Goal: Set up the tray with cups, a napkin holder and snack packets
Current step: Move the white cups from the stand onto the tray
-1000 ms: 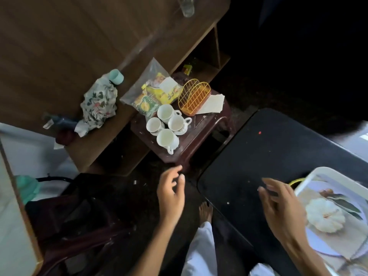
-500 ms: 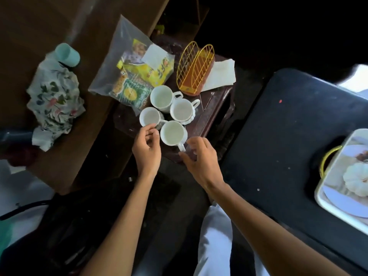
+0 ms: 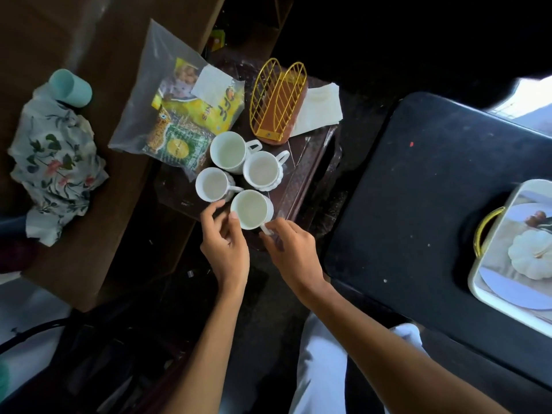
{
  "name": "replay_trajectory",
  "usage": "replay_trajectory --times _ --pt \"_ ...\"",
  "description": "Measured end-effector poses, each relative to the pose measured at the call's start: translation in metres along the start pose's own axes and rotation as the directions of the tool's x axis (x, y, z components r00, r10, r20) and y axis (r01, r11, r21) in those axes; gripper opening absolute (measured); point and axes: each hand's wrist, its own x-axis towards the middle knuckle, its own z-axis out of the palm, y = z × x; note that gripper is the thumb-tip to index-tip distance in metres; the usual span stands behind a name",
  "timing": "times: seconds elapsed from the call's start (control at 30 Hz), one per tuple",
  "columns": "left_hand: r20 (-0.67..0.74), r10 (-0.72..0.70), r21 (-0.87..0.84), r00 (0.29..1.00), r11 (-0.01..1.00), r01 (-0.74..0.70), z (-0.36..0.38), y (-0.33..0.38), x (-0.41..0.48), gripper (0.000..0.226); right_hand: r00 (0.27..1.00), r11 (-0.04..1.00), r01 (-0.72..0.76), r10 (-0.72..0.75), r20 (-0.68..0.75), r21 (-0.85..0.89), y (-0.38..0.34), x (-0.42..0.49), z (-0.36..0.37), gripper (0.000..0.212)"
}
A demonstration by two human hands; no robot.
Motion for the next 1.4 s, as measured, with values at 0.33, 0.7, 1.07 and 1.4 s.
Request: replay_trajectory --times 0.33,0.7,1.07,1.4 --pt "-0.024 0.007 -0.118 1.0 0.993 -0.01 0.01 0.035 -0.049 0.03 0.989 0.984 0.084 -0.064 -0.133 0.155 0.012 -0.027 -0.043 0.015" --pt "0.537 0.031 -0.239 0.843 0.964 0.117 0.104 0.107 -0.173 0.036 0.923 0.991 0.055 -0.005 -0.385 0.119 0.096 -0.106 -0.239 0.006" --pt "0.661 -0.033 -0.082 0.749 0.99 0.116 0.232 0.141 -0.3 0.028 0.892 0.995 -0.058 0.089 -0.442 0.083 0.216 -0.159 -0.37 0.014" --pt "0.625 -0.053 0.057 0.779 0.998 0.022 0.309 0.157 -0.295 0.026 0.854 0.976 -0.125 0.198 -0.481 0.18 0.271 -0.109 -0.394 0.015"
